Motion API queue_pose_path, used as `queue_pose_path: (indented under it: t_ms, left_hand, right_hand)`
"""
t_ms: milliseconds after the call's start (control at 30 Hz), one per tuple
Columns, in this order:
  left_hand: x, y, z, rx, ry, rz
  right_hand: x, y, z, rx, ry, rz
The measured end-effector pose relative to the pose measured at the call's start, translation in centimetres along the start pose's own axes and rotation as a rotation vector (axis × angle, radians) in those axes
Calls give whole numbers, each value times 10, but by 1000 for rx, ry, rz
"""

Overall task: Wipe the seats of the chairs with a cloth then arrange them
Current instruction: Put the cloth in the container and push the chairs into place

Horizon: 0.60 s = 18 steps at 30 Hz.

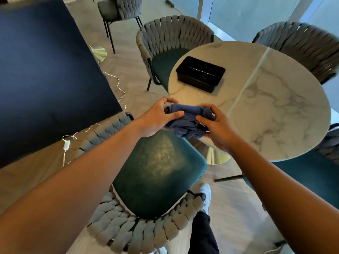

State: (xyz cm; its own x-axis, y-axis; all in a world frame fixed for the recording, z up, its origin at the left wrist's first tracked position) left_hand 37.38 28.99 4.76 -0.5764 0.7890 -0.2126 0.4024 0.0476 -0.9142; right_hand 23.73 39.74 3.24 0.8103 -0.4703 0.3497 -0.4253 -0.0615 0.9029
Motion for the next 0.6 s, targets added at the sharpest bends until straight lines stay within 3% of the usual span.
queue_pose_path:
  t_ms: [133,367,600]
  left_hand:
    - [4,-10,55,-18,29,-74]
    - [-7,-39,171,-112,-176,-80]
    - [-33,-89,276,72,-260,226]
  right_hand:
    - [-30,12,45,41,-53,58]
    - [-88,34,154,199,-80,171]
    - [-115,106,259,-170,-33,-447]
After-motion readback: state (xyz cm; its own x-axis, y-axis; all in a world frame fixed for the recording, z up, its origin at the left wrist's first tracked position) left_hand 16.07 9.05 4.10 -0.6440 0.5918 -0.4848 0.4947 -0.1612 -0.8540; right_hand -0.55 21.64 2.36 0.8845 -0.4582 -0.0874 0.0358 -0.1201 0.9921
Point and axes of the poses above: each hand's wrist, its own z-axis towards the middle knuckle, its own x-axis out of the palm, y = z × x, the point moved 10 cm from there along z, towards the middle knuckle, and after that the axes turned 13 degrees about z, right-handed, at the moved point
